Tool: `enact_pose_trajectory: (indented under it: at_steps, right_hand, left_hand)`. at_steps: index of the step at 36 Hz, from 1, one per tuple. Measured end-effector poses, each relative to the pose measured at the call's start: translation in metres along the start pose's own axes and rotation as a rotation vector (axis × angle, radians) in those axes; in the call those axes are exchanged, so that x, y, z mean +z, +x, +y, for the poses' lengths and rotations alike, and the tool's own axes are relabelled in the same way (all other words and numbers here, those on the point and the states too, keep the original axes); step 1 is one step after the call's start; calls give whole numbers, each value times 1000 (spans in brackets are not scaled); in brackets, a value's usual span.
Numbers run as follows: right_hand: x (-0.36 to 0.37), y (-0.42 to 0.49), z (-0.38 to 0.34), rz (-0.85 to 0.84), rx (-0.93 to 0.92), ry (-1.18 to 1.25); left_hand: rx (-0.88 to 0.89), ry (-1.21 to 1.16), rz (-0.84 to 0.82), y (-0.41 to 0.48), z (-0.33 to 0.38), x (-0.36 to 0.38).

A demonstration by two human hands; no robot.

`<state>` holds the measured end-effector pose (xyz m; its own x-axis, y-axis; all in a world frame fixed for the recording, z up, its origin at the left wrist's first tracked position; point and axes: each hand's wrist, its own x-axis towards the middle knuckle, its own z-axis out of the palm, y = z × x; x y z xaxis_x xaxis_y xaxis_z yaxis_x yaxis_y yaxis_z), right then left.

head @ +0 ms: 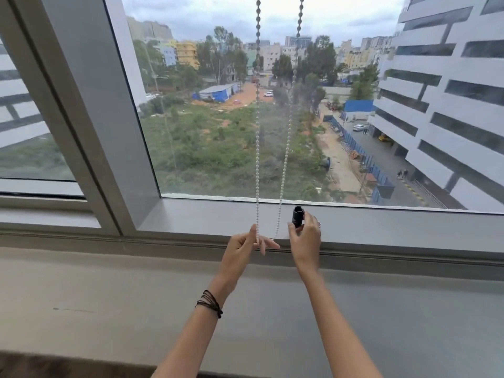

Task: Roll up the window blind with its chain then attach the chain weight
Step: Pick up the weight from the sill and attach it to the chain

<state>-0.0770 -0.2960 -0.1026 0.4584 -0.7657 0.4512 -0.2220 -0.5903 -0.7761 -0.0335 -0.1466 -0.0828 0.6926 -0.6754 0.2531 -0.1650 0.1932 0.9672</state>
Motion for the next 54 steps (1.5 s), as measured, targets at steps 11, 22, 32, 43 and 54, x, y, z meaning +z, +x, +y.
enact_pose_trajectory:
  at_steps: [11,22,32,43,54]
  right_hand:
    - [2,4,3,-4,20,-18]
    - [-2,-15,-10,-23,-78,85]
    - [-6,-33,-28,-278,-36,205]
    - [-6,-43,-36,-517,-11,214]
    - [-6,-48,-42,-539,-14,268]
  left_hand:
    - [-60,296,-155,19,14,-17]
    - [79,639,-39,35,8,-27]
    - [188,657,-4,35,7,-37]
    - [274,556,1,31,9,-40]
    - [231,450,-41,28,14,-41]
